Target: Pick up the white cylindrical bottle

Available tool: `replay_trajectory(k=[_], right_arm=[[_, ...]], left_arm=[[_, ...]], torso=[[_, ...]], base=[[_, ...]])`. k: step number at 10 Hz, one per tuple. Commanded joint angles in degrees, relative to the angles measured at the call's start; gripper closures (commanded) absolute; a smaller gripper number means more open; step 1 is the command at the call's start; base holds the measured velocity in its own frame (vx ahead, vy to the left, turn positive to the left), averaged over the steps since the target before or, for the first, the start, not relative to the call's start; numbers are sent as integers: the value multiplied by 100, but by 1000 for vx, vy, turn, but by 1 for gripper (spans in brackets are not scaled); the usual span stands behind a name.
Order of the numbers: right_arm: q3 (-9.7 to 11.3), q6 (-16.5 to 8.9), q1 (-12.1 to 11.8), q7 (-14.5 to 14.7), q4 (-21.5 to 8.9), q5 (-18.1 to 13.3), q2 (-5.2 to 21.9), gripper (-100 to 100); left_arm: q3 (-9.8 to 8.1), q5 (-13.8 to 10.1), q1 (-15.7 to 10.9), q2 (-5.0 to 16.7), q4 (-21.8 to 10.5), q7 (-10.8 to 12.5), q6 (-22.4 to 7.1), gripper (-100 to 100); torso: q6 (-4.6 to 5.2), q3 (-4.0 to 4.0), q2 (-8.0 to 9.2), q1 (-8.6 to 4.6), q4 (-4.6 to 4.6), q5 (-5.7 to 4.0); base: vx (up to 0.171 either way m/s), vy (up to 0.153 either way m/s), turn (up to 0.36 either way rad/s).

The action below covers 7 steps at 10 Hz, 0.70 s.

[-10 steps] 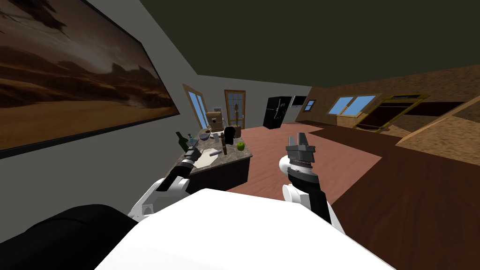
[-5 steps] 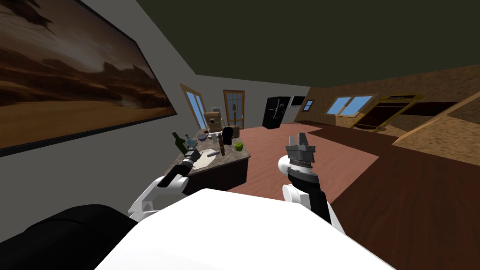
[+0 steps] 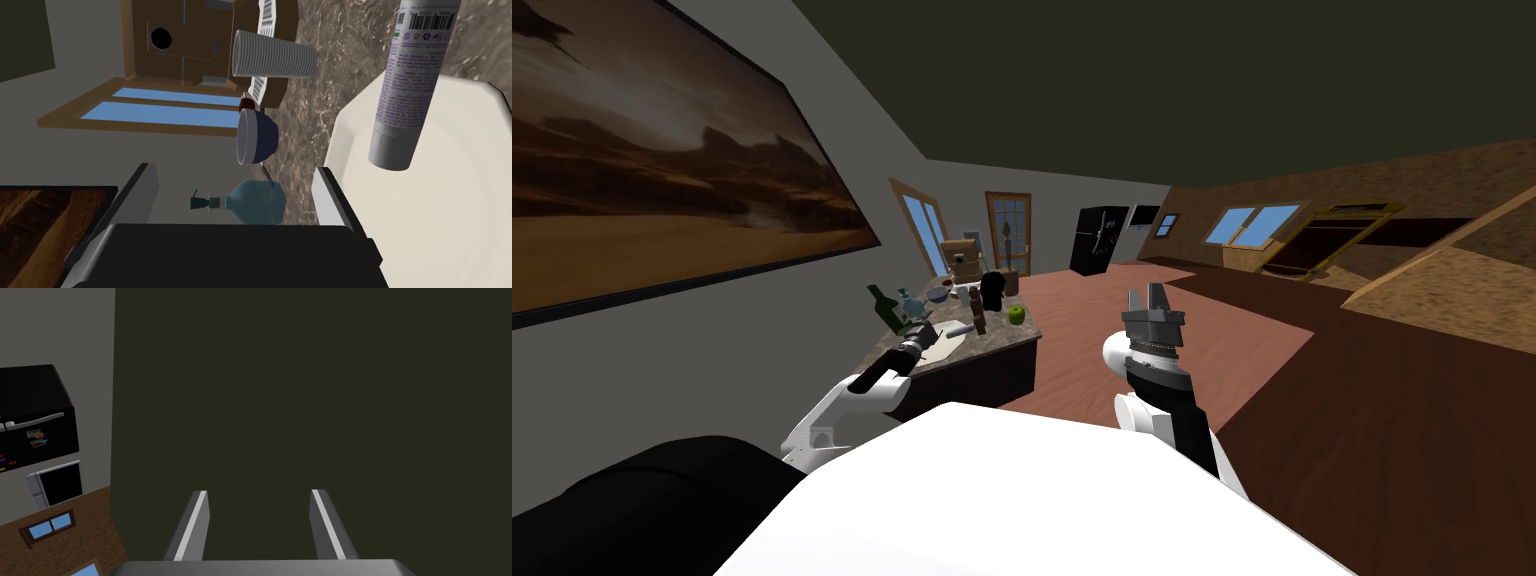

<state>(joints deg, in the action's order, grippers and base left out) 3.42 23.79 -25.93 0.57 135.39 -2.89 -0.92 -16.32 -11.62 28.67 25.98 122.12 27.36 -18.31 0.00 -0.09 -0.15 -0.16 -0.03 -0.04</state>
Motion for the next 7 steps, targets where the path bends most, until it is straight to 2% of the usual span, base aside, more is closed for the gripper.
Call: replay_trajectory(k=[1,3,7], right_arm=[[0,0,0,0,0,0,0,0],[0,0,0,0,0,0,0,0],[0,0,0,0,0,0,0,0]], left_arm=[[-15,-99,-59,94,-90,77,-285,-100],[-19,-177,-91,157,-154,135,-485,-100],[1,-464,-221,366,-402,334,-1218,-100]], torso=[[0,0,0,0,0,0],[0,-2,-3,1,-1,1],[0,-5,-10,-6,-2,-1]], base=[[36,-32,-20],[47,-36,-17],[58,-51,-25]])
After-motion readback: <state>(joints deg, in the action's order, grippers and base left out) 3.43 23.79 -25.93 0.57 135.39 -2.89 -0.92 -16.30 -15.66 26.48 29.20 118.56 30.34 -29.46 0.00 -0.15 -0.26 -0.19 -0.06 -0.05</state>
